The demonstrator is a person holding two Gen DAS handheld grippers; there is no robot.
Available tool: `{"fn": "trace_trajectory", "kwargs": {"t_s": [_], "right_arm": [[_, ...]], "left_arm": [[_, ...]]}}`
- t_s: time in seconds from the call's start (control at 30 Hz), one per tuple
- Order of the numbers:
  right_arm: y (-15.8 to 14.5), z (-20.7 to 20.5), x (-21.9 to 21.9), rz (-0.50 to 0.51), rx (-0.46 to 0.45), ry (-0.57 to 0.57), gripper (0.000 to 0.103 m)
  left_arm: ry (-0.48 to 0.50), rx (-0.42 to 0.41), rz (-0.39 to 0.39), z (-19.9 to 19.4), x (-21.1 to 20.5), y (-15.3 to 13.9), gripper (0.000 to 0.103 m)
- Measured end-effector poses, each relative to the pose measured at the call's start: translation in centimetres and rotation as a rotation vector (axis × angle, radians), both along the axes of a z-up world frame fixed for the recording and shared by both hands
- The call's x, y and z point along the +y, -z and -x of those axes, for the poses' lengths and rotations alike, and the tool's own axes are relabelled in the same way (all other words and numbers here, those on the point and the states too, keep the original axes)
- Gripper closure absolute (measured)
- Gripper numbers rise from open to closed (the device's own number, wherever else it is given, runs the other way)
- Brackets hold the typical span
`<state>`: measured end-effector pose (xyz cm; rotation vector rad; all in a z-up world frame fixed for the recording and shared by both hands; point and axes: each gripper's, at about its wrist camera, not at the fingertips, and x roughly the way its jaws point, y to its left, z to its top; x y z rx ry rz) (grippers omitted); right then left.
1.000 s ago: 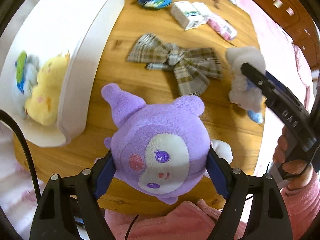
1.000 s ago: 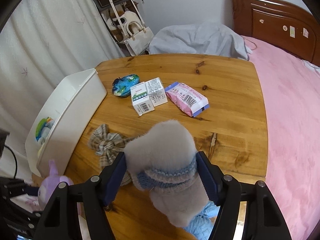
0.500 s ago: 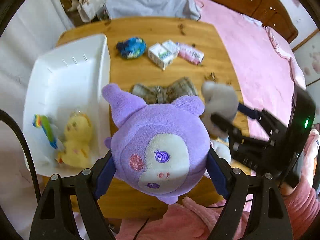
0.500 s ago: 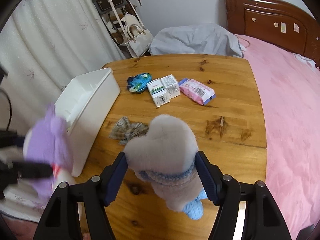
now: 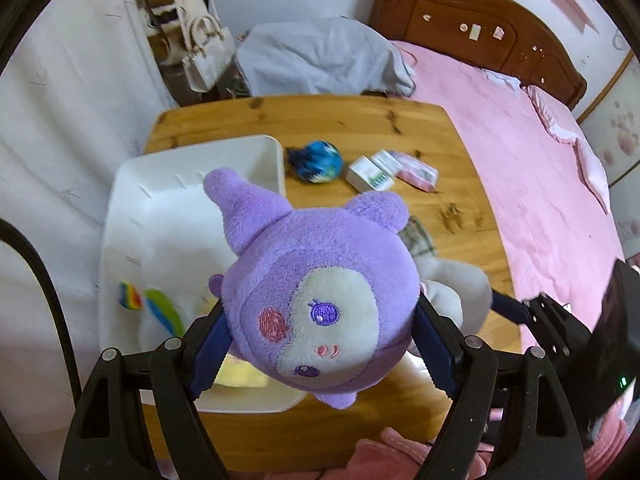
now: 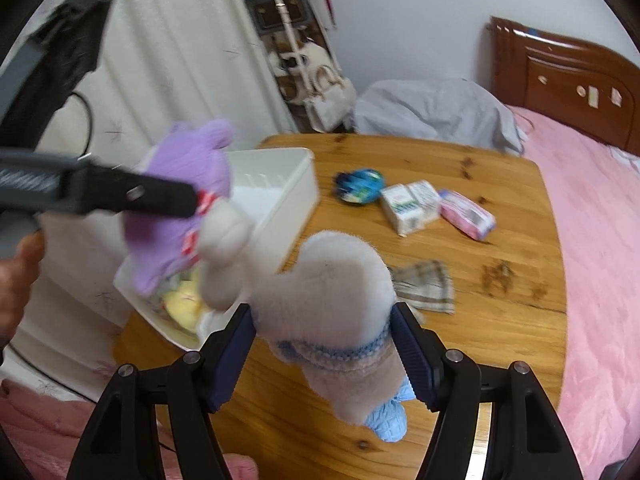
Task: Organize objects
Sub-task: 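Carry the purple doll and white bunny over the tray with both tools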
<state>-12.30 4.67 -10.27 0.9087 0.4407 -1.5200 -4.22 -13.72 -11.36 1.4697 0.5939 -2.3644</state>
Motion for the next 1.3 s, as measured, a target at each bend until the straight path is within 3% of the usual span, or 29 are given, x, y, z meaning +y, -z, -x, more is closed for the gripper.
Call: {"fn": "trace_trajectory", "kwargs": {"t_s": [0.63,1.03,1.3], "right_arm": [[-2.8,-8.2,-5.4,0.16,-0.041,-0.039,0.034],[-2.7,-9.3,-8.3,0.261,-0.078,-0.015,0.033],[-2.5,-9.6,-9.1,0.286,-0.073,-0.005,0.033]], "left_arm": [[-0.083,0.103,0.115,-4.4,-9.2,-0.7,0.018],[-0.178,0.151,0.099,-5.4,-14.0,0.9,0.018],[-0.185,0.151,0.154,-4.9,-14.7,1.2,0.015]]}}
